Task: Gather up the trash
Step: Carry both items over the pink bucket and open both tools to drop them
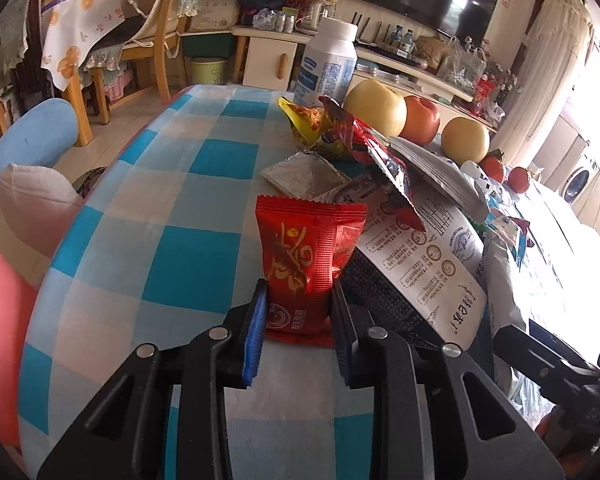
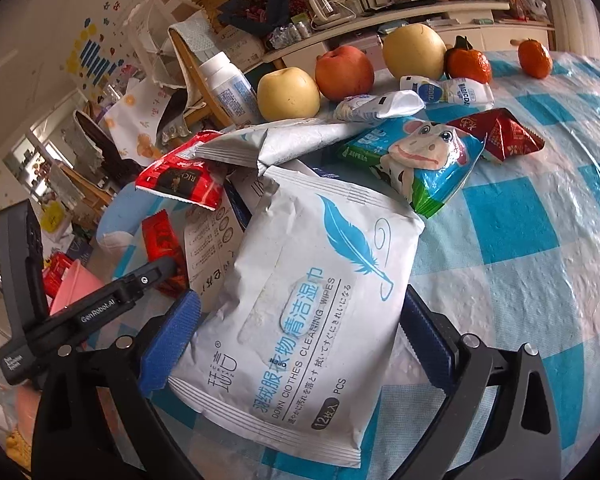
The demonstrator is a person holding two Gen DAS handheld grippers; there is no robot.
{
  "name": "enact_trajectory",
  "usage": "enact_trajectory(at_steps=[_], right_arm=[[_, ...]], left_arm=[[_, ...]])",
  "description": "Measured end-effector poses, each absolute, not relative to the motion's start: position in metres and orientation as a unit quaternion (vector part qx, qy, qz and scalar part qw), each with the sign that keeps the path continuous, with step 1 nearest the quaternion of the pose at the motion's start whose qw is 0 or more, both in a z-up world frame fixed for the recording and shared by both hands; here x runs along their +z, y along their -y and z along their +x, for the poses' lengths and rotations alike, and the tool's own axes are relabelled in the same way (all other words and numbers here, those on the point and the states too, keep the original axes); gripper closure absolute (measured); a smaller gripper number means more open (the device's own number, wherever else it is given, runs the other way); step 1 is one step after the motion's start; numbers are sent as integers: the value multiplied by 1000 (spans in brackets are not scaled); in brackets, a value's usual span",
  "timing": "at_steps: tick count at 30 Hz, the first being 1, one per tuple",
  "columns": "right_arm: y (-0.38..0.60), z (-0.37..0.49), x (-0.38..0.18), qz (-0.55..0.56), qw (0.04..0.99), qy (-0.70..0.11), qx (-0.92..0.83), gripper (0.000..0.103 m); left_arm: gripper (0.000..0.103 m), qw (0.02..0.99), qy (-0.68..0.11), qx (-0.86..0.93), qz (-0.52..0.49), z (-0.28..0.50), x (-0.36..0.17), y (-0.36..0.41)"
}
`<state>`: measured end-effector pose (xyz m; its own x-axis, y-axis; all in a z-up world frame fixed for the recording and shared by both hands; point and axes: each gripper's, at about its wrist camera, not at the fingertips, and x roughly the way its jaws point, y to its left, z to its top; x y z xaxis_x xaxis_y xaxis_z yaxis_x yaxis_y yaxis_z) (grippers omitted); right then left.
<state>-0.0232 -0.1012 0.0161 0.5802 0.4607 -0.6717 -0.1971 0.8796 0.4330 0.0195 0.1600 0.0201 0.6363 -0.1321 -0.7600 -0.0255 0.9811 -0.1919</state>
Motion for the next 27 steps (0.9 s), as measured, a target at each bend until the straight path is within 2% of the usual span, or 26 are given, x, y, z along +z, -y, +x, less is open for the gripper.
enact_trajectory(at_steps=[5, 10, 17, 27], right_arm=[[100, -26, 16, 127, 883, -416, 180, 19], [100, -32, 18, 103, 888, -411, 178, 22], [95, -51, 31, 68, 902, -390, 172, 24], [67, -75, 84, 66, 914, -338, 216, 24]], left_arm=[[72, 902, -412, -23, -125, 10, 30, -172], [72, 903, -406, -23, -138, 1, 39, -178], [72, 913, -385, -7, -137, -13, 61, -186], [72, 931, -337, 20, -142, -35, 103, -219]])
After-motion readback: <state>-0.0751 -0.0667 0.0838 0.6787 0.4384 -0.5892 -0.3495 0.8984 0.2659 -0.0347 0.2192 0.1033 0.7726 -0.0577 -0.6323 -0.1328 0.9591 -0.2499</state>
